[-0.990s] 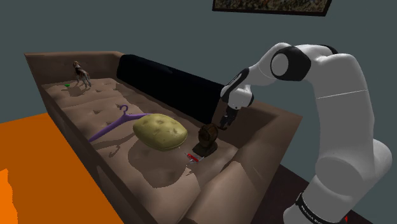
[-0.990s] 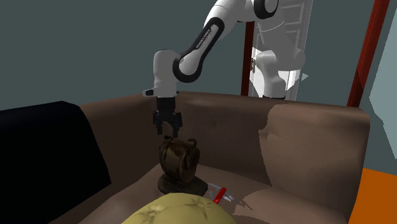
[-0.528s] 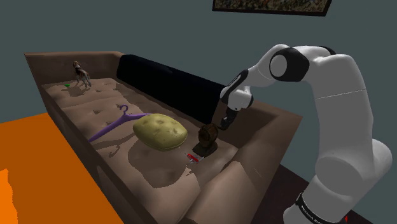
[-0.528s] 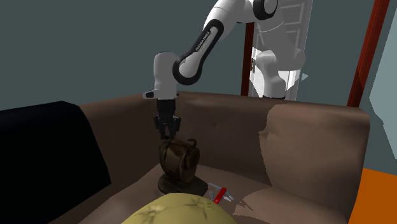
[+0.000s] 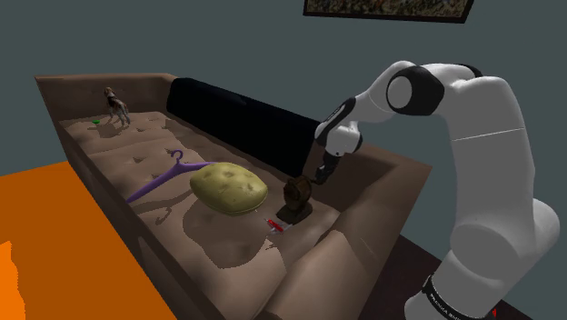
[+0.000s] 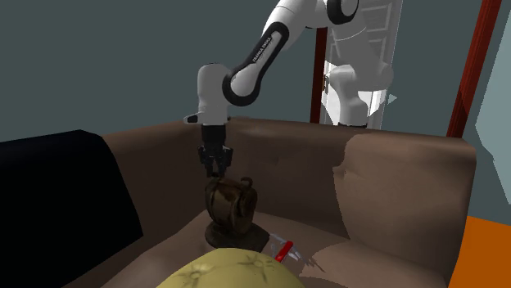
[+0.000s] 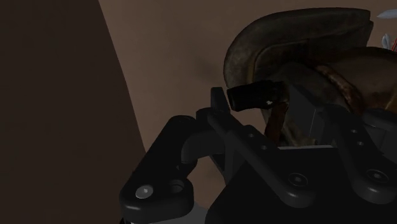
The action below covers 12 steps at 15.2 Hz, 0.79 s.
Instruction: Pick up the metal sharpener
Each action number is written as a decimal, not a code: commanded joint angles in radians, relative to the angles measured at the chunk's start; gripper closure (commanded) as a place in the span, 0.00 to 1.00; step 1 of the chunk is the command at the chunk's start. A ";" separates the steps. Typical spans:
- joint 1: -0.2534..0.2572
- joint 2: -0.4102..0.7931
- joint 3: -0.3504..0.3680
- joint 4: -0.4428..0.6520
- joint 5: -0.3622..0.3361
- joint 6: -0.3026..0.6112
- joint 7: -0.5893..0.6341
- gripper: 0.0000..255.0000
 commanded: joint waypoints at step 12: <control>0.031 -0.133 -0.047 -0.012 -0.068 -0.114 0.061 1.00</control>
